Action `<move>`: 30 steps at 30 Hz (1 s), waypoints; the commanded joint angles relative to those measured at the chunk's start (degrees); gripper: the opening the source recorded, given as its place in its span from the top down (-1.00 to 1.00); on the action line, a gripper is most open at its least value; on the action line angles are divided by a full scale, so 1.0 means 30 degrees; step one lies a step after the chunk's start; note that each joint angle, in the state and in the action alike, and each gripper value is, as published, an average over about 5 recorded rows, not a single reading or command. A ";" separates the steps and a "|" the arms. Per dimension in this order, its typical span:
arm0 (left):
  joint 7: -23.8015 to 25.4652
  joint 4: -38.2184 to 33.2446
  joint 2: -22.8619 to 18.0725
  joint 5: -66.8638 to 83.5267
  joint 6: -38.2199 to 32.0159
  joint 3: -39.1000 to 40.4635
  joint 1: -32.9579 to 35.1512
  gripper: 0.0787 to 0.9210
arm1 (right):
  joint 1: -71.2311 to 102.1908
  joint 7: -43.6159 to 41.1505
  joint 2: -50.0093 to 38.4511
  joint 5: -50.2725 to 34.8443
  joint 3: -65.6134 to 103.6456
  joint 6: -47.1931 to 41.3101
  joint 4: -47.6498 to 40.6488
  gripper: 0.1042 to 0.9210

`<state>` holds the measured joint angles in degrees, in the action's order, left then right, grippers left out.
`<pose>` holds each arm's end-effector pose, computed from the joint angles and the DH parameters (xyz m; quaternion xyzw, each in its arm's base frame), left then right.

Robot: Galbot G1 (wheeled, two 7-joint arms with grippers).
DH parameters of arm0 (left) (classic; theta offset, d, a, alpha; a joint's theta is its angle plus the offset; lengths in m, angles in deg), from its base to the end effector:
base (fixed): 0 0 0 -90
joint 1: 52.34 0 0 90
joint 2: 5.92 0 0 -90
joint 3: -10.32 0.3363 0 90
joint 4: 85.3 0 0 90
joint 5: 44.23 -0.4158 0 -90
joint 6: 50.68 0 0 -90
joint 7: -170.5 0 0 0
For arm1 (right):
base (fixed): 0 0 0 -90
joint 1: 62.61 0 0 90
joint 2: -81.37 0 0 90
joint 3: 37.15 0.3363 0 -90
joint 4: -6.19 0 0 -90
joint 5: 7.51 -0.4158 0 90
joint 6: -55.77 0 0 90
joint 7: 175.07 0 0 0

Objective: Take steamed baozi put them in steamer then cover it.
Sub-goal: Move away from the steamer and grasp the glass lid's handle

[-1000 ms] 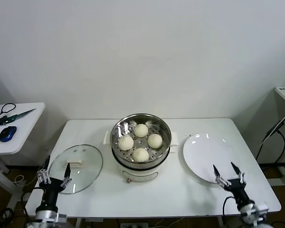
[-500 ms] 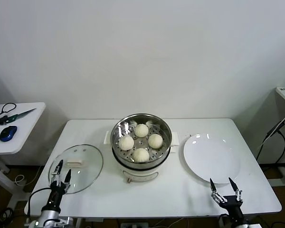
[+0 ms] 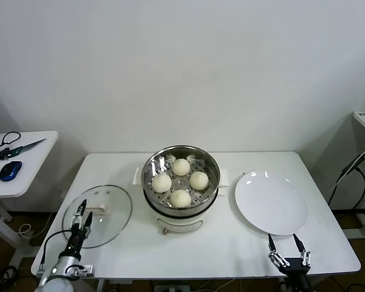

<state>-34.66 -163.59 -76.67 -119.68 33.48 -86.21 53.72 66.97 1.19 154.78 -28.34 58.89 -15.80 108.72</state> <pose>0.2831 0.1824 -0.4789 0.0119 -0.6778 -0.7350 0.0167 0.1686 -0.1112 -0.4296 0.0047 -0.9977 -0.0221 0.0634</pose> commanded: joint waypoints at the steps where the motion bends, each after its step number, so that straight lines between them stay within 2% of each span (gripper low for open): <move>1: -0.0171 0.1846 0.0125 -0.0732 0.0042 0.0180 -0.1836 -0.77 | 0.0366 0.0024 0.0487 0.0243 0.0052 0.0119 0.0491 -0.76; 7: -0.0309 0.2575 0.0147 -0.0434 0.0194 0.0239 -0.2557 -0.77 | 0.0371 0.0024 0.0569 0.0270 0.0038 0.0140 0.0456 -0.76; 10: -0.0287 0.2695 0.0145 -0.0445 0.0178 0.0295 -0.2659 -0.67 | 0.0354 0.0020 0.0581 0.0267 0.0033 0.0126 0.0501 -0.76; 30: -0.0298 0.2266 -0.0273 -0.0520 0.0186 0.0249 -0.2074 0.70 | 0.0139 0.0130 0.0654 0.0545 -0.0054 -0.0242 0.1003 -0.76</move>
<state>-35.25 -157.36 -77.48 -120.91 33.97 -85.70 48.12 67.36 1.45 156.70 -27.00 58.70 -16.23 111.19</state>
